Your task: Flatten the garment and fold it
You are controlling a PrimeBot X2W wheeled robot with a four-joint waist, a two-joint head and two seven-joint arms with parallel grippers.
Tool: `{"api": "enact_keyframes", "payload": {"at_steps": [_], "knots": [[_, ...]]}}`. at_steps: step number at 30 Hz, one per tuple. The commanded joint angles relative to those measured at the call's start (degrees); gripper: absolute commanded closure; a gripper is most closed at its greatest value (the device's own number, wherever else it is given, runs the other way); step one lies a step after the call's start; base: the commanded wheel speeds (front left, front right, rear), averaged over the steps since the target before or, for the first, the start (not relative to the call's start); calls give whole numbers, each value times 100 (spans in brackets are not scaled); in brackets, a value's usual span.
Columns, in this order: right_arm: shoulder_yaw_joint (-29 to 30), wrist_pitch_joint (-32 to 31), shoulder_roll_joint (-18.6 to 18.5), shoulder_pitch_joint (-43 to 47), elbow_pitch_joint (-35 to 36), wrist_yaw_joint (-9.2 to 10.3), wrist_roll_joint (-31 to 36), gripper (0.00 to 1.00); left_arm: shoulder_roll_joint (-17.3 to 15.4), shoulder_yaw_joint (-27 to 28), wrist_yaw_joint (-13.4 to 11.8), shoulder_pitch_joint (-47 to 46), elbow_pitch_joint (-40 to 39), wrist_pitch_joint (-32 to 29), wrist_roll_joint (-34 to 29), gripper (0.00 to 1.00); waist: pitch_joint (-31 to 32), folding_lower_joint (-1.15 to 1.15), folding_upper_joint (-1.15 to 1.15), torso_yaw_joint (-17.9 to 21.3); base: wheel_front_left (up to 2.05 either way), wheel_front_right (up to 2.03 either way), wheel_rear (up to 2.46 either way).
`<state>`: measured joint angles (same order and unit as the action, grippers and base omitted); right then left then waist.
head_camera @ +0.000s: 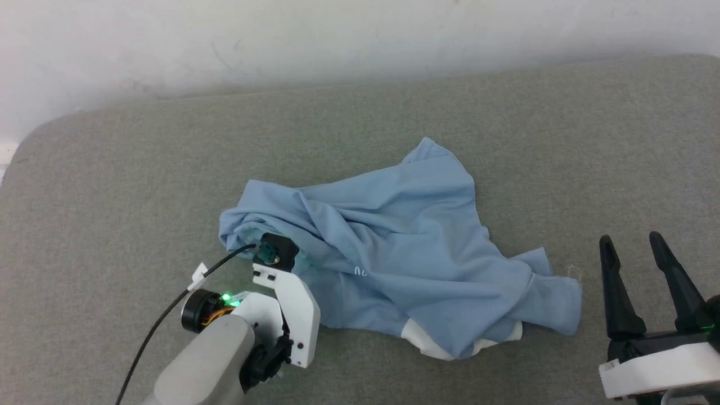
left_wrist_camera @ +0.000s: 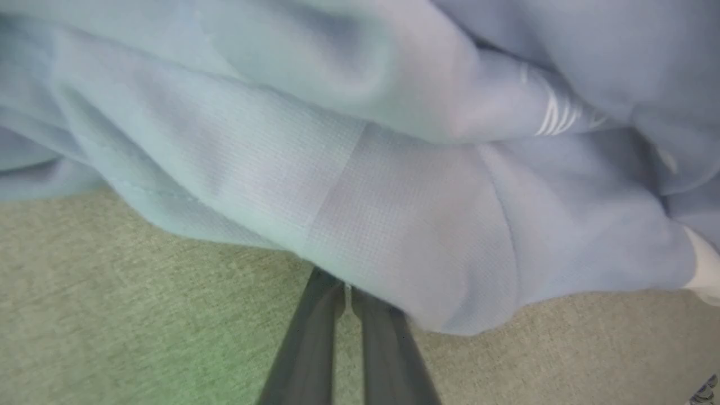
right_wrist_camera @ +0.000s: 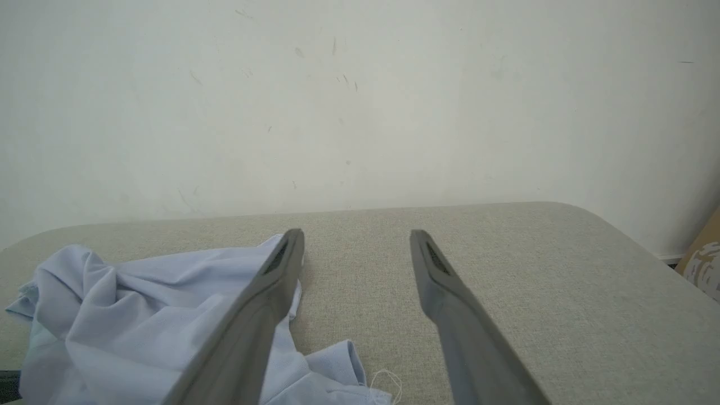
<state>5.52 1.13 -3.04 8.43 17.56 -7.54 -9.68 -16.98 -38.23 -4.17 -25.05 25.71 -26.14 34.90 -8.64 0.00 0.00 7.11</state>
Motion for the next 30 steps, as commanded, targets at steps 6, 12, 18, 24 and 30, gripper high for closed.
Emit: {"api": "enact_keyframes", "payload": {"at_steps": [6, 12, 18, 24, 30], "knots": [[35, 54, 16, -72, -64, 5, -26, 0, 36, 21, -67, 294, 158, 417, 40, 100, 92, 0, 0, -89, 0, 0, 0], [129, 72, 16, 12, -66, 5, -53, 0, -131, 474, -524, 805, -516, 1389, 58, 100, 227, 0, 0, -214, 0, 0, 0], [206, 40, 16, 88, -32, 5, -65, 0, -481, 915, -1156, 1592, -1558, 1736, 114, 100, 353, 0, 0, -427, 0, 0, 0], [279, 1, 16, 123, 53, 5, -76, 0, -1021, 1559, -1794, 2385, -2252, 1746, 287, 100, 336, 0, 0, -618, 0, 0, 0], [268, -35, 16, 81, 102, 5, -55, 0, -1417, 2104, -2102, 2890, -2346, 1562, 596, 100, 242, 0, 0, -657, 0, 0, 0]]}}
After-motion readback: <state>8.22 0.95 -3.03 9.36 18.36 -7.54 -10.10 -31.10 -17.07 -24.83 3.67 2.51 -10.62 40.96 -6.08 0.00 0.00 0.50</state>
